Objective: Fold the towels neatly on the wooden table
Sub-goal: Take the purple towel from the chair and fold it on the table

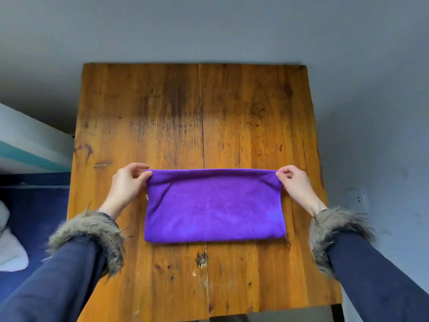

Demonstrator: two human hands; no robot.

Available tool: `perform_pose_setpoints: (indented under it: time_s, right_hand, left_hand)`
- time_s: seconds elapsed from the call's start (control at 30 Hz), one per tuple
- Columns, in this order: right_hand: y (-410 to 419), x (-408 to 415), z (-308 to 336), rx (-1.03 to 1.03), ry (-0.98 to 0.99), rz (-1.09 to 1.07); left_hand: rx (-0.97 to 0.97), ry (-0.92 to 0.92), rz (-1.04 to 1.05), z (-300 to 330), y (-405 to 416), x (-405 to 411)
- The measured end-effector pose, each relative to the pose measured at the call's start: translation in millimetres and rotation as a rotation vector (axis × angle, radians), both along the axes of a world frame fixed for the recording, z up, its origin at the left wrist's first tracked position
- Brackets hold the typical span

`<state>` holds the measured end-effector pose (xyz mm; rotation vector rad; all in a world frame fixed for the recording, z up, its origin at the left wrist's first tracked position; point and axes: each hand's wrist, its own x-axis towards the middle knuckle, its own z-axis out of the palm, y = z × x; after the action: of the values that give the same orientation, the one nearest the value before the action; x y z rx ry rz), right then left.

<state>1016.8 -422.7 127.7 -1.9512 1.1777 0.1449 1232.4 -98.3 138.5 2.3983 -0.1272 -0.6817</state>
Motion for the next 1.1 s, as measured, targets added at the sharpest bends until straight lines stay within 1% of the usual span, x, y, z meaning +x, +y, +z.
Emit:
perform_pose_setpoints:
  time_s: [0.13, 0.27, 0.4, 0.53, 0.67, 0.83, 1.1]
  right_hand:
    - [9, -7, -3, 0.149, 0.005, -0.106]
    - [28, -30, 0, 0.166, 0.059, -0.133]
    - [44, -63, -1, 0.223, 0.115, -0.159]
    - [56, -83, 3, 0.352, 0.210, -0.100]
    - [60, -95, 5, 0.519, 0.137, -0.182]
    - [67, -100, 10, 0.654, 0.006, -0.319]
    - [72, -110, 7, 0.700, -0.132, -0.464]
  left_hand:
    - [-0.062, 0.109, 0.116, -10, 5, -9]
    - [-0.060, 0.249, 0.206, -18, 27, -38]
    - [-0.069, 0.340, 0.247, -16, 47, -73]
    - [-0.028, 0.382, 0.228, -12, 60, -89]
    - [-0.068, 0.451, 0.158, -7, 71, -101]
    - [-0.142, 0.494, 0.226, -10, 75, -105]
    - [-0.195, 0.445, 0.220, -13, 87, -106]
